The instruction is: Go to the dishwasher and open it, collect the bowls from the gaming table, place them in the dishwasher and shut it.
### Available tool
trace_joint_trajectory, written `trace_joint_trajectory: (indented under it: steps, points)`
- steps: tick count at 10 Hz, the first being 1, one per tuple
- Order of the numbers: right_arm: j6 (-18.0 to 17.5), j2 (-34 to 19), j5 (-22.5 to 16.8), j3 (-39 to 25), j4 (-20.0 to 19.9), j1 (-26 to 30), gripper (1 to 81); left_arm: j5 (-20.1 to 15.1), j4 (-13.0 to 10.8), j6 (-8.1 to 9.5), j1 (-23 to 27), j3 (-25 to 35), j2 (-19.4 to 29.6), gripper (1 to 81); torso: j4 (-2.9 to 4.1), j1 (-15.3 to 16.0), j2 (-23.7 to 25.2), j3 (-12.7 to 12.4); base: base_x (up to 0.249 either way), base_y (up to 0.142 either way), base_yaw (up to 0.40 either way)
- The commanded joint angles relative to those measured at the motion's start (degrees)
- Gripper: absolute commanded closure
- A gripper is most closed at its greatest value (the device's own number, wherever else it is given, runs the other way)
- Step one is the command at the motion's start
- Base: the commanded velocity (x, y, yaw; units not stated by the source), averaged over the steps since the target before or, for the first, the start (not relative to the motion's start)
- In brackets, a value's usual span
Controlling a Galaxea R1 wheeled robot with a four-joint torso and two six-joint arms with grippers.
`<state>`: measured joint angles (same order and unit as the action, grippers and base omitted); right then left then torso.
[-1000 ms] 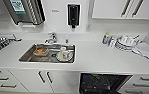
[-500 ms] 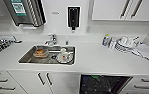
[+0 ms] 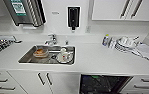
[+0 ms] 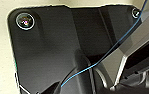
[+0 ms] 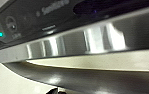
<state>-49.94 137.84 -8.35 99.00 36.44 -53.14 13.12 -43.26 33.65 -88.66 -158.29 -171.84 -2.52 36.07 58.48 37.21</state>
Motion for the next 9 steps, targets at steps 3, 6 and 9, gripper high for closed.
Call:
trace_joint_trajectory:
  steps: [3,6,9]
  points:
    - [0.4,-5.6,1.1,-8.2,-8.0,14.9,1.0,-2.7,-0.7,-0.25,-0.1,-0.1,0.4,1.0,0.0,0.0,0.0,0.0,0.0,0.0,0.0]
    - [0.8,-7.6,4.2,-9.4,-8.0,6.4,1.0,-2.5,0.1,0.02,0.0,-0.1,-0.4,1.0,0.0,0.0,0.0,0.0,0.0,0.0,0.0]
    - [1.4,-7.6,14.9,-3.2,-6.0,-4.8,1.0,-2.0,0.0,-0.07,0.6,-0.2,-0.4,1.0,0.0,0.0,0.0,0.0,0.0,0.0,0.0]
